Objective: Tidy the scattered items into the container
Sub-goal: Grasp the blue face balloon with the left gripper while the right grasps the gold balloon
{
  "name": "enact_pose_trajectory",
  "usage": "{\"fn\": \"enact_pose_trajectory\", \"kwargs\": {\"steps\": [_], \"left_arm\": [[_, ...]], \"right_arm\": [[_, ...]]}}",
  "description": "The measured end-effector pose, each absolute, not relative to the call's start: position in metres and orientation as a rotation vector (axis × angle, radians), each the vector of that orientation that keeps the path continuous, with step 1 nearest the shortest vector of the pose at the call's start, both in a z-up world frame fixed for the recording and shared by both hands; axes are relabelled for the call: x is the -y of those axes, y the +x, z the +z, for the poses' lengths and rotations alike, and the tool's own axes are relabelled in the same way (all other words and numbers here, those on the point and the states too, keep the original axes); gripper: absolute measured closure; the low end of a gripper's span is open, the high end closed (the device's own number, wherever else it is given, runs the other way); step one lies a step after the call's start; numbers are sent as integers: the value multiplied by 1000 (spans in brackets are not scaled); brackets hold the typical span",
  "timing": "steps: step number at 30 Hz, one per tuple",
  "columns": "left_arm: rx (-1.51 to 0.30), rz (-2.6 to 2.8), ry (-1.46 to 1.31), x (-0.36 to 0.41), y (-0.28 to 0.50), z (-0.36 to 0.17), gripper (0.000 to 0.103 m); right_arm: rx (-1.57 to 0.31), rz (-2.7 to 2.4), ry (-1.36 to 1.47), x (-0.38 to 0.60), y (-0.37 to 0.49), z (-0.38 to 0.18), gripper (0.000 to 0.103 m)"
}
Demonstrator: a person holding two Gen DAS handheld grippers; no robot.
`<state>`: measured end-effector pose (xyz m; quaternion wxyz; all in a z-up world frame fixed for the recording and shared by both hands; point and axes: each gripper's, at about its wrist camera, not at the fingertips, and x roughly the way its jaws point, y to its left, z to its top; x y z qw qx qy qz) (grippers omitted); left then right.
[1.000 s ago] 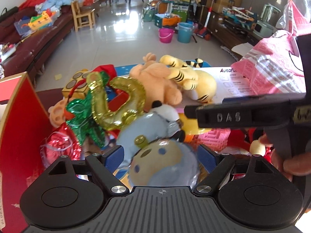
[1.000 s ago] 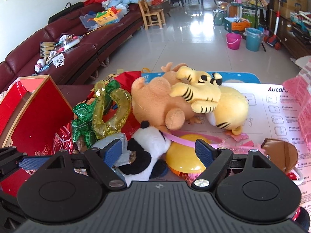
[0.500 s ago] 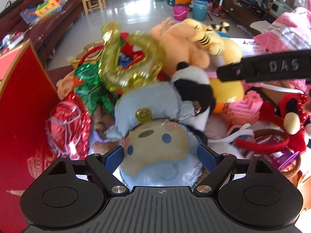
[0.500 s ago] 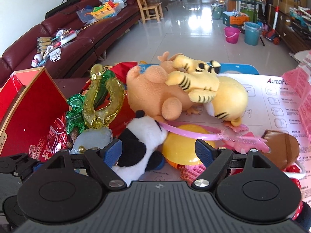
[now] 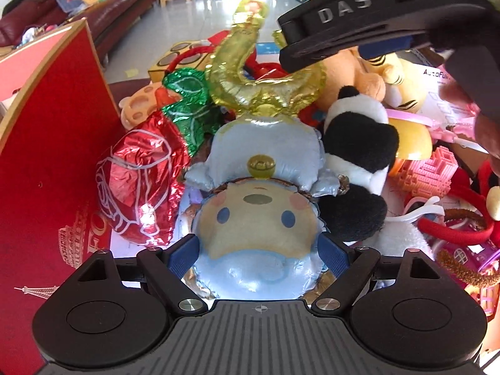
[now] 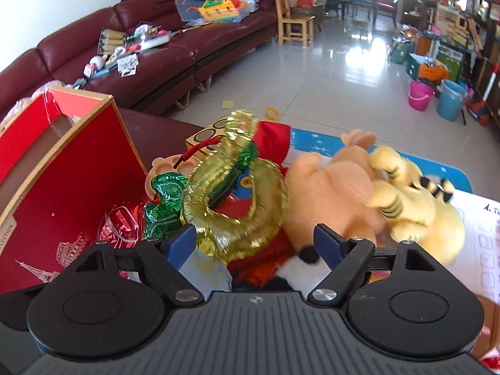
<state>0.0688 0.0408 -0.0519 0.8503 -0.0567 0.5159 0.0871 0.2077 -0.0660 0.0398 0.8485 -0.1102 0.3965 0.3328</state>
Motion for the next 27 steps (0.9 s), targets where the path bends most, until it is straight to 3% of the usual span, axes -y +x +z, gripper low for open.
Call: {"fn": "enact_pose_trajectory", "kwargs": {"steps": [5, 8, 10, 12, 15, 22, 27], "left_arm": [[-1103, 207, -140, -55, 67, -57, 12], [-1103, 229, -147, -64, 66, -57, 12], [-1102, 260, -156, -72, 66, -58, 12], [-1103, 291, -178, -82, 65, -59, 12], [-1103, 315, -215, -94, 64, -60, 11], [-1088, 334, -190, -92, 62, -60, 11], [-1077, 332, -166, -91, 58, -61, 20]], "right_arm": [[-893, 682, -228, 49, 227, 22, 26], [-931, 667, -230, 45, 230, 13, 50], [-937, 660, -253, 46, 226, 10, 74], [-936, 660, -264, 50, 221, 10, 85], [-938, 670, -263, 58, 212, 12, 91], [-932, 679, -241, 69, 191, 22, 91], [-934, 666, -235, 71, 190, 29, 90]]}}
